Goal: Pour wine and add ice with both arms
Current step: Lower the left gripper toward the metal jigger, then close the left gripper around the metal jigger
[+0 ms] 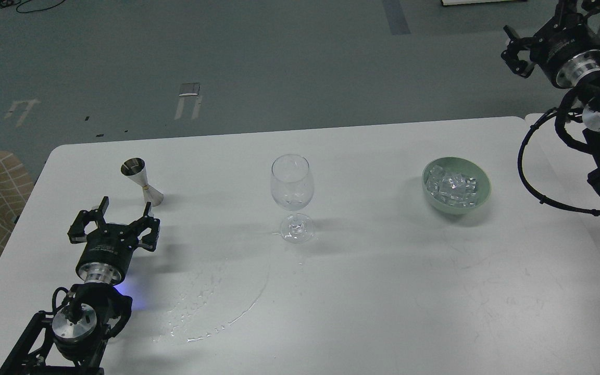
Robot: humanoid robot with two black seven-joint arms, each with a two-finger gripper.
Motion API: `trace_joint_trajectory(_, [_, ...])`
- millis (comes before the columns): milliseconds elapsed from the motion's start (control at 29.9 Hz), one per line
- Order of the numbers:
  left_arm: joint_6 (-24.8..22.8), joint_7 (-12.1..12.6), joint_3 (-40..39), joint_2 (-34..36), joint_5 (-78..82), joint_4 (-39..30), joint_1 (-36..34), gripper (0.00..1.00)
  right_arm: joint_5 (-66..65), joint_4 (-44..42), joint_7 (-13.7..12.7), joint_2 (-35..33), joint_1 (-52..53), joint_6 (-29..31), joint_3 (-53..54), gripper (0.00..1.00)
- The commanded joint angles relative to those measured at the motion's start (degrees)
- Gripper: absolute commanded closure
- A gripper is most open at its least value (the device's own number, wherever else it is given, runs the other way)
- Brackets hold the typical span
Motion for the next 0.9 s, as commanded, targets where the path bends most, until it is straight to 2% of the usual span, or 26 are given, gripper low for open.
trace_joint_trajectory(0, [-0.51, -0.01, 0.75, -0.16, 0.05, 5.18, -3.61, 0.19, 0.0, -0.02, -0.01, 0.14, 0.12, 0.0, 0.01, 0.07])
trace_joint_trajectory(234, [-0.25, -0.53, 1.28, -0.33, 0.05, 7.57, -6.43, 0.21, 0.0, -0.02, -0.01, -0.3, 0.12, 0.0, 0.01, 0.07])
trace_joint_trajectory(568, [-0.07, -0.45, 1.37, -1.39, 0.05, 15.65, -12.23, 0.21, 0.0, -0.02, -0.01, -0.91, 0.03, 0.0, -0.08, 0.07])
trace_joint_trajectory(802, [0.11, -0.53, 1.37, -1.39, 0.05, 17.06, -13.73, 0.22, 0.0, -0.02, -0.01, -1.0, 0.12, 0.0, -0.08, 0.07])
trace_joint_trajectory(869, [0.19, -0.88, 1.28, -1.39, -0.03, 20.47, -16.0, 0.22, 0.0, -0.11, -0.01, -0.91, 0.12, 0.0, -0.08, 0.07])
